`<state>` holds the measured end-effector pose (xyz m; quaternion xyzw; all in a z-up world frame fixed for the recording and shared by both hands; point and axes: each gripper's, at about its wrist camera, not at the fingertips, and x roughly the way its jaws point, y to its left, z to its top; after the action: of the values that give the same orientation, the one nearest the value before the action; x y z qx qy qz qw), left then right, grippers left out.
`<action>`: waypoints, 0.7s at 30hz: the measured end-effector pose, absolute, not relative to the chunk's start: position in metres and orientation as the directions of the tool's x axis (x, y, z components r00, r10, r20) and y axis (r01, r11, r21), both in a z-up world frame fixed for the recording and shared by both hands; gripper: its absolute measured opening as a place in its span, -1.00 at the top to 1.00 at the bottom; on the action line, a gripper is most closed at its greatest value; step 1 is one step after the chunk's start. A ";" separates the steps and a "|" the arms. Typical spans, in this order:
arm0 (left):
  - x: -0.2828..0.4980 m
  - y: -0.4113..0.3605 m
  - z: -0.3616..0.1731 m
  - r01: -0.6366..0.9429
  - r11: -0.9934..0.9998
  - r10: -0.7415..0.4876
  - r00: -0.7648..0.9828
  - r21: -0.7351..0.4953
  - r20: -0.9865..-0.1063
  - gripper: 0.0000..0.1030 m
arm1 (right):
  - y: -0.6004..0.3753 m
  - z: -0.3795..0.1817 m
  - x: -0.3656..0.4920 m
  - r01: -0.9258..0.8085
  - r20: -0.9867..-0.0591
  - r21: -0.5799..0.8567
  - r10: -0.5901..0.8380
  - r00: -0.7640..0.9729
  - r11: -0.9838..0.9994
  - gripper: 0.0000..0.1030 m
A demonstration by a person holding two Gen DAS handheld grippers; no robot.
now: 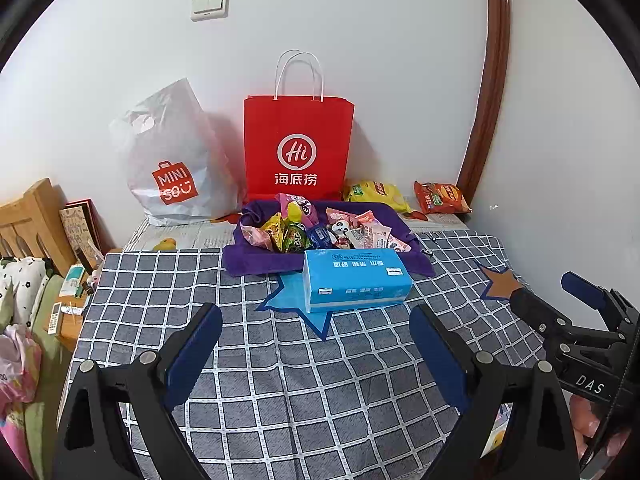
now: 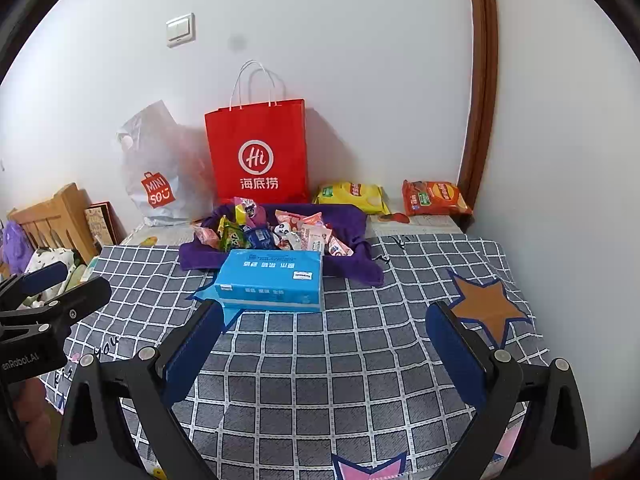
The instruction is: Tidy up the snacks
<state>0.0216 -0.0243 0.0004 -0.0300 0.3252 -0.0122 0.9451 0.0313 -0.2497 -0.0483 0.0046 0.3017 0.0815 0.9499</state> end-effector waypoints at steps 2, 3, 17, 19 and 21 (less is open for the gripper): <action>0.021 -0.024 0.000 0.004 0.998 -0.044 0.789 -0.066 -0.613 -0.84 | -0.249 -0.048 0.031 -0.153 -0.573 0.057 0.157 0.804 0.987 -0.94; 0.021 -0.024 0.000 0.003 0.998 -0.043 0.788 -0.066 -0.614 -0.84 | -0.249 -0.048 0.031 -0.153 -0.572 0.057 0.158 0.805 0.987 -0.94; 0.020 -0.024 0.002 0.001 0.998 -0.043 0.790 -0.070 -0.612 -0.84 | -0.249 -0.048 0.030 -0.154 -0.572 0.065 0.164 0.804 0.986 -0.94; 0.020 -0.024 0.002 -0.001 0.998 -0.041 0.790 -0.068 -0.612 -0.84 | -0.249 -0.047 0.030 -0.155 -0.571 0.070 0.167 0.804 0.985 -0.94; 0.020 -0.024 0.002 -0.001 0.998 -0.041 0.789 -0.069 -0.613 -0.84 | -0.249 -0.048 0.029 -0.154 -0.571 0.071 0.167 0.804 0.986 -0.94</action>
<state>0.0197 -0.0241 0.0023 -0.0327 0.3245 -0.0107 0.9453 0.0295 -0.2495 -0.0475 0.0107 0.3013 0.0844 0.9497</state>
